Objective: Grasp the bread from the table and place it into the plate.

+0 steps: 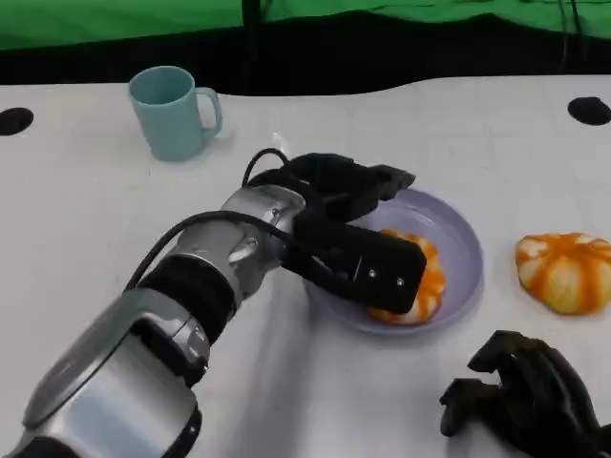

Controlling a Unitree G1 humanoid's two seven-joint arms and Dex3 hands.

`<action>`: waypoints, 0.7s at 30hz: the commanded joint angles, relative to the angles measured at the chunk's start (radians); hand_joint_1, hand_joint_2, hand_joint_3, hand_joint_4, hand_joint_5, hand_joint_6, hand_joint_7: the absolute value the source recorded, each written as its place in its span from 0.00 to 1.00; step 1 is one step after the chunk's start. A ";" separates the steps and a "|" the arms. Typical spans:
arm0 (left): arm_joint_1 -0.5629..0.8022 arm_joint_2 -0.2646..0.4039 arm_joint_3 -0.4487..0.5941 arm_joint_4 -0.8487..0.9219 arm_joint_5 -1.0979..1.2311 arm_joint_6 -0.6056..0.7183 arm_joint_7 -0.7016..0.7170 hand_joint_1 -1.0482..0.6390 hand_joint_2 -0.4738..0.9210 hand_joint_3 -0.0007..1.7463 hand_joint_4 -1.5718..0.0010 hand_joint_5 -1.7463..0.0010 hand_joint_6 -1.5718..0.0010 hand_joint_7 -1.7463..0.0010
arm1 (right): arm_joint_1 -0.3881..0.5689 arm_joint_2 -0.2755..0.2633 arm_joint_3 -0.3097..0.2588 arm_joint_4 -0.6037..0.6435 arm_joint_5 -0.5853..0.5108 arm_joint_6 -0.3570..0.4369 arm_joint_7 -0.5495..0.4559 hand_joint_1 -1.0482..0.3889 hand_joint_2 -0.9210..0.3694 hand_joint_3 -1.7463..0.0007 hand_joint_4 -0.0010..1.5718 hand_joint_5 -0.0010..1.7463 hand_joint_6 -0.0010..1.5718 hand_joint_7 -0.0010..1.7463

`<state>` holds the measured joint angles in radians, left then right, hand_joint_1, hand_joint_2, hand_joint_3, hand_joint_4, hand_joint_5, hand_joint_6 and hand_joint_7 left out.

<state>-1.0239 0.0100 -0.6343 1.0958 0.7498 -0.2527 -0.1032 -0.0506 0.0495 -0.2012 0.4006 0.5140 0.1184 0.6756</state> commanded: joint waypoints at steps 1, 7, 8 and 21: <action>0.031 0.054 0.007 -0.080 -0.011 -0.006 -0.024 0.00 1.00 0.32 0.94 0.87 0.96 0.98 | -0.002 -0.016 -0.007 -0.004 0.006 -0.001 0.000 0.01 0.15 1.00 1.00 0.41 1.00 0.20; 0.099 0.117 0.035 -0.203 -0.042 -0.031 -0.022 0.00 1.00 0.31 0.89 0.86 0.93 0.97 | -0.007 -0.014 -0.009 0.004 0.006 -0.009 0.004 0.00 0.15 1.00 1.00 0.42 1.00 0.20; 0.117 0.126 0.049 -0.226 -0.058 -0.040 -0.025 0.00 1.00 0.31 0.89 0.85 0.92 0.97 | -0.011 -0.015 -0.011 0.013 0.010 -0.010 0.014 0.00 0.15 1.00 1.00 0.41 1.00 0.20; 0.363 0.231 0.221 -0.444 -0.227 -0.280 0.075 0.23 1.00 0.24 0.63 0.69 0.67 0.92 | -0.018 -0.020 -0.018 0.019 0.025 0.005 0.015 0.02 0.16 1.00 1.00 0.40 1.00 0.20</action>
<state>-0.6957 0.2198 -0.4503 0.6749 0.5587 -0.4910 -0.0624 -0.0602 0.0463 -0.2097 0.4185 0.5299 0.1214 0.6843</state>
